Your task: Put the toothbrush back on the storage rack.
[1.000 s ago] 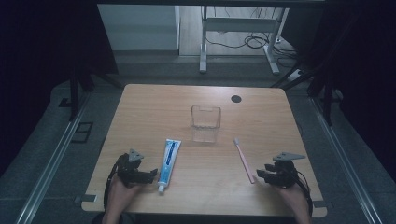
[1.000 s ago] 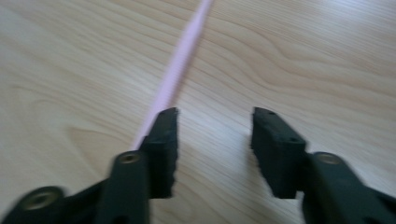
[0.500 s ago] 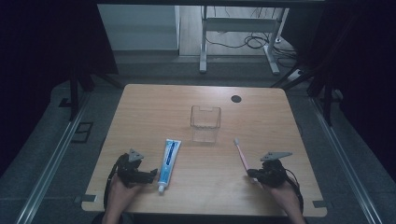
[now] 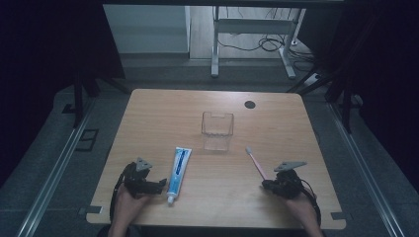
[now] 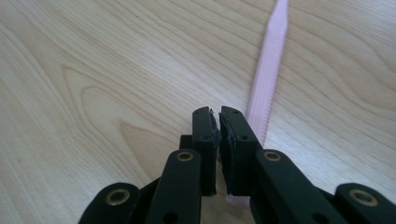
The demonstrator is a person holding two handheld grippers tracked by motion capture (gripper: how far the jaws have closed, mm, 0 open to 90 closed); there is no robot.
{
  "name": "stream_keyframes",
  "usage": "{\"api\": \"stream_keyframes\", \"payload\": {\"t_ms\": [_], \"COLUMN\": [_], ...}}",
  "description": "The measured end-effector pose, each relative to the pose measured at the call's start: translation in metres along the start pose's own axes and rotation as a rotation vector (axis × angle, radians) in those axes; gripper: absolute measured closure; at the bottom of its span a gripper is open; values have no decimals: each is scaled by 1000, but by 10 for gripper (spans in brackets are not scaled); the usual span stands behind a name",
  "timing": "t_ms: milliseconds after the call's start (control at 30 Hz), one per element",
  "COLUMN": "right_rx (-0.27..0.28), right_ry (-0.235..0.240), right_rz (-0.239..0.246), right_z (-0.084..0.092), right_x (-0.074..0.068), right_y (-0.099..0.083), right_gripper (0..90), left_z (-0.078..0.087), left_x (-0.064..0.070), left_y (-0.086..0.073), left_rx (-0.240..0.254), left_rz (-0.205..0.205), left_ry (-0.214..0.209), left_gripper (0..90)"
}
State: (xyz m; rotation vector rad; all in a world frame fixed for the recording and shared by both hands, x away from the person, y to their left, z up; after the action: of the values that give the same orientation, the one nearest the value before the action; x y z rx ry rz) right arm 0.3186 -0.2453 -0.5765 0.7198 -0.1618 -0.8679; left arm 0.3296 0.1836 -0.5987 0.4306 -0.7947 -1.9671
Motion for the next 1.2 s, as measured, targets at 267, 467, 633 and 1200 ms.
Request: {"api": "stream_keyframes", "payload": {"t_ms": [267,467,633,1200], "right_rx": [-15,-40,-48,-284], "right_ry": [-48,-49,-48,-85], "right_rz": [-14,-8,16,84], "right_z": [7,10,15,12], "right_x": [20,24,21,32], "right_y": [-3,-3,6,24], "right_gripper": [827,814,785,810], "left_z": [0,0,0,0], "left_x": [0,0,0,0], "left_y": [0,0,0,0], "left_rx": [0,0,0,-1], "left_rz": [0,0,3,5], "left_ry": [0,0,0,0], "left_gripper": [0,0,0,0]}}
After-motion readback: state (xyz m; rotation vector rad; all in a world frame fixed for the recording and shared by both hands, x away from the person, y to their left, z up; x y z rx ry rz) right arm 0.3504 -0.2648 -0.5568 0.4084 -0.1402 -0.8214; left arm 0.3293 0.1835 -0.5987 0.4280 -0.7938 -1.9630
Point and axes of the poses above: each handheld gripper's, and its own axes: z roughly backward along the jaws, y roughly out of its top, x roughly to its right, the point moved 7 cm from there along -z, roughly forward along the jaws, and after that the axes turned 2 degrees about x, right-handed, at the moved point
